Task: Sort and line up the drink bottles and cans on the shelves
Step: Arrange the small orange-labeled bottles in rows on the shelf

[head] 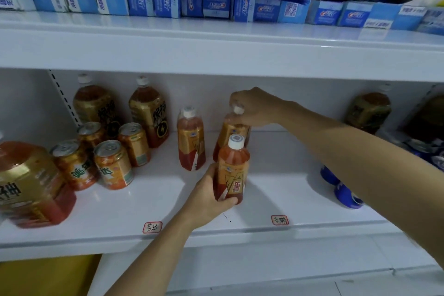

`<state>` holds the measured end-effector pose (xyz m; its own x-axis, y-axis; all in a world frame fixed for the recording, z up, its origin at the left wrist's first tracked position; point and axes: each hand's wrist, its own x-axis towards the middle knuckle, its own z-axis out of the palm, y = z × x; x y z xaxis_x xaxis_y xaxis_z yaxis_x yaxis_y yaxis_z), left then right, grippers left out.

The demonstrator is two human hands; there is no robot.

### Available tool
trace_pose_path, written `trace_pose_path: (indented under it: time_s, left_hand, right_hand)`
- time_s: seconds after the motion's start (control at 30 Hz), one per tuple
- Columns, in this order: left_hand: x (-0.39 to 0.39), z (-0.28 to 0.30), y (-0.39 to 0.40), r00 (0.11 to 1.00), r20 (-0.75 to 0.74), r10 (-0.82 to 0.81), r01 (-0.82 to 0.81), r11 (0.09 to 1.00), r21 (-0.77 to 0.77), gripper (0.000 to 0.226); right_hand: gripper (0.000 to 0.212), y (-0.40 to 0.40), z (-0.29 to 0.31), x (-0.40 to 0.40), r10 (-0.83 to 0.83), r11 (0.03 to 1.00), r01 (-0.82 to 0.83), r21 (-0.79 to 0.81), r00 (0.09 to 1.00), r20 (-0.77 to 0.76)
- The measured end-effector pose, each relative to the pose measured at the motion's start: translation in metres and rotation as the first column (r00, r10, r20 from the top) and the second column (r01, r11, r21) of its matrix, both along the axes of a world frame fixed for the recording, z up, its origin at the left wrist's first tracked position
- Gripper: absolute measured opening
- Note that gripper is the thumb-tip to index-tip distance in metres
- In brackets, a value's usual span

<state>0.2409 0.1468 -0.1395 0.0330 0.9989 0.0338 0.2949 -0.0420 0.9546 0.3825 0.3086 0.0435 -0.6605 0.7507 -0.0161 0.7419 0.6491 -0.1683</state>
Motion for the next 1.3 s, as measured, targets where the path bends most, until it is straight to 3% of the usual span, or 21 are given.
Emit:
trace_pose_path:
  time_s: [0.17, 0.3, 0.47, 0.57, 0.67, 0.73, 0.83, 1.0, 1.3]
  left_hand:
    - [-0.002, -0.005, 0.002, 1.000, 0.003, -0.024, 0.024, 1.000, 0.000, 0.080]
    - [0.000, -0.003, 0.001, 1.000, -0.008, -0.026, 0.026, 0.999, 0.026, 0.080]
    - [0.001, -0.002, -0.002, 1.000, -0.002, -0.025, 0.025, 1.000, 0.009, 0.079]
    - [0.001, -0.002, -0.003, 1.000, -0.008, -0.013, 0.013, 1.000, 0.014, 0.081]
    - [0.004, -0.002, -0.005, 1.000, -0.019, 0.002, -0.002, 1.000, 0.006, 0.086]
    - [0.006, 0.001, -0.007, 0.999, -0.036, 0.024, -0.023, 1.000, 0.009, 0.084]
    - [0.008, 0.005, -0.009, 0.997, -0.064, 0.053, -0.052, 0.999, 0.009, 0.076]
    - [0.013, 0.006, -0.011, 0.991, -0.097, 0.094, -0.093, 0.996, 0.014, 0.072]
    - [0.017, 0.007, -0.010, 0.972, -0.175, 0.157, -0.155, 0.988, 0.025, 0.064]
  right_hand:
    - [0.047, -0.033, 0.018, 0.033, -0.095, 0.991, 0.090, 0.097, 0.994, 0.055]
    - [0.048, -0.051, 0.006, 0.047, -0.147, 0.989, 0.143, 0.049, 0.985, 0.092]
    - [0.041, -0.064, -0.010, 0.064, -0.211, 0.970, 0.187, -0.158, 0.965, -0.153]
    - [0.050, -0.061, -0.035, 0.080, -0.198, 0.920, 0.083, -0.384, 0.942, -0.272]
    - [0.073, -0.061, -0.084, 0.094, -0.215, 0.816, -0.021, -0.578, 0.917, -0.336]
    - [0.086, -0.063, -0.121, 0.100, -0.257, 0.809, -0.001, -0.587, 0.898, -0.356]
    - [0.087, -0.071, -0.154, 0.104, -0.317, 0.810, -0.029, -0.585, 0.818, -0.479]
    - [0.080, -0.079, -0.163, 0.105, -0.301, 0.798, -0.140, -0.586, 0.750, -0.589]
    - [0.076, -0.081, -0.174, 0.108, -0.295, 0.834, -0.135, -0.536, 0.711, -0.638]
